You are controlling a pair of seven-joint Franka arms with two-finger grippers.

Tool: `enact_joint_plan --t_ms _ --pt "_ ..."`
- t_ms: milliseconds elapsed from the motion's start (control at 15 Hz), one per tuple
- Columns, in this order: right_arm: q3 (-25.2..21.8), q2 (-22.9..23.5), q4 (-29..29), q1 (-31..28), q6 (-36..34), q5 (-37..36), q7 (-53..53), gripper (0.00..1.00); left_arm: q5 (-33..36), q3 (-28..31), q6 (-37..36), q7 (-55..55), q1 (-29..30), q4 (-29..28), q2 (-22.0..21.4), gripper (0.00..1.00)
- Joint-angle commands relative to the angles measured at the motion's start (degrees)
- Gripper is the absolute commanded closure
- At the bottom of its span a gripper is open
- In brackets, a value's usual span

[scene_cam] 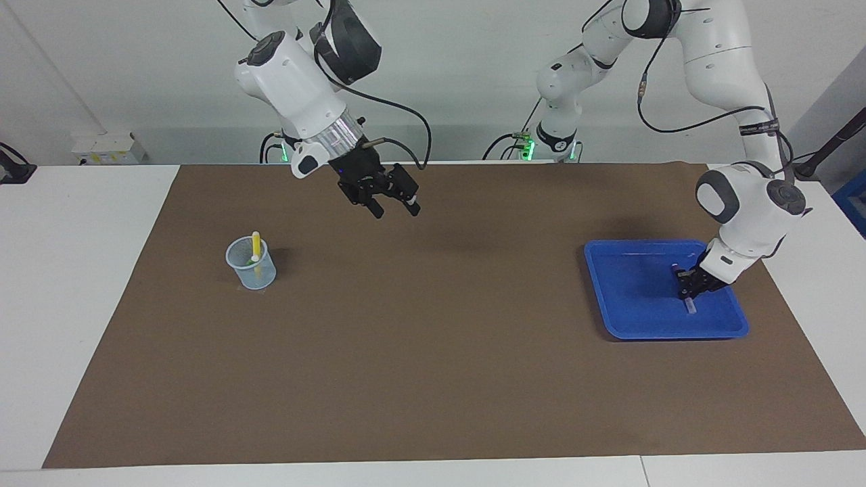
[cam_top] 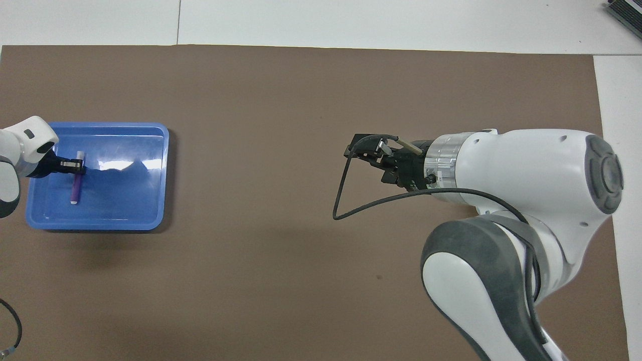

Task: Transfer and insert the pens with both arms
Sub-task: 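Grasp the purple pen in the blue tray with the left gripper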

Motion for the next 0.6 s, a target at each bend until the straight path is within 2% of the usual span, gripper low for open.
enact_joint_plan --t_ms 0,266,533 --pt "-0.12 -0.15 -0.47 0.42 1.09 1.43 0.66 0.0 0.36 -0.07 -4.56 -2.22 -0.44 1.22 0.7 1.0" --pt "-0.12 -0.06 -0.47 0.42 1.18 1.43 0.66 0.0 -2.52 -0.42 -16.77 -10.73 -3.86 8.7 0.09 1.0" --pt "-0.03 -0.06 -0.38 0.42 1.27 1.43 0.74 0.0 -7.09 -2.0 -23.46 -25.3 -5.71 9.15 -4.03 1.0"
